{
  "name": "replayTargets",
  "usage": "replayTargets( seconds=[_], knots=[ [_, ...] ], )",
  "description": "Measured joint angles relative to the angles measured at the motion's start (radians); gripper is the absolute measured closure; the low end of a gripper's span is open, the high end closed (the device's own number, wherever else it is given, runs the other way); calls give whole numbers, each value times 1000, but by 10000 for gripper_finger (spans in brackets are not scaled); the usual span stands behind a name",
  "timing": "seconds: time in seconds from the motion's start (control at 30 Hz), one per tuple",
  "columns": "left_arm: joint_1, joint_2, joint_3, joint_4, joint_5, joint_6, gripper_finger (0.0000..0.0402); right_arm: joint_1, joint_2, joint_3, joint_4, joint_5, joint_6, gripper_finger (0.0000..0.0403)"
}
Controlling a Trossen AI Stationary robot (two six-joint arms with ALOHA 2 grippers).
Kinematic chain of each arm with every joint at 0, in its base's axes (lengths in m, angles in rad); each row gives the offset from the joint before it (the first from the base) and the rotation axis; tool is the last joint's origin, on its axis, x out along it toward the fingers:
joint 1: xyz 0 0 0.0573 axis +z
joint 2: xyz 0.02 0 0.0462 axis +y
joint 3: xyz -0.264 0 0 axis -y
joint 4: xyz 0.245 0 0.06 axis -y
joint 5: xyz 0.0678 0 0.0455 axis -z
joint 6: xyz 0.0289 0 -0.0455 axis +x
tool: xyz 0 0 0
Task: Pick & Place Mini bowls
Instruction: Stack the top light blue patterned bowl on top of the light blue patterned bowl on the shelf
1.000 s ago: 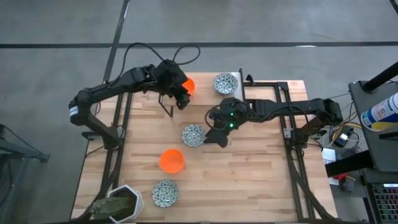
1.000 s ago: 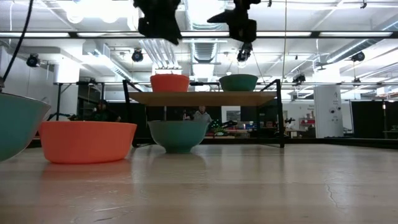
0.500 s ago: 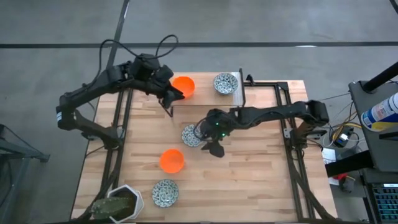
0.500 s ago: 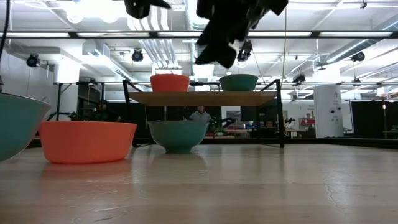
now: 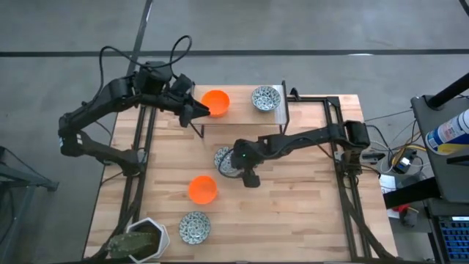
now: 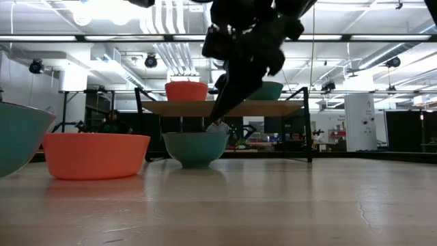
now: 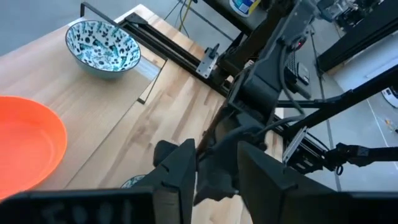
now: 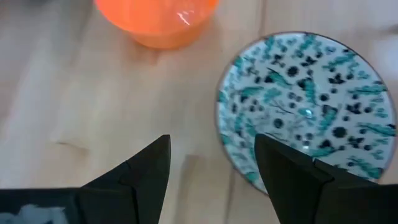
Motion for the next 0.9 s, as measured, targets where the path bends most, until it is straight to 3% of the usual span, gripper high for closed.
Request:
replayTargets(
  seconds=[0.2, 0.67, 0.9],
  knots=[
    [0, -7, 0, 0, 0, -8, 290, 3, 40, 5, -3, 117, -94, 178],
    [0, -6, 0, -2, -3, -24, 290, 43, 108, 54, -6, 119, -203, 227],
    [0, -6, -3, -1, -4, -26, 290, 57, 121, 63, -11, 189, -203, 259]
  ],
)
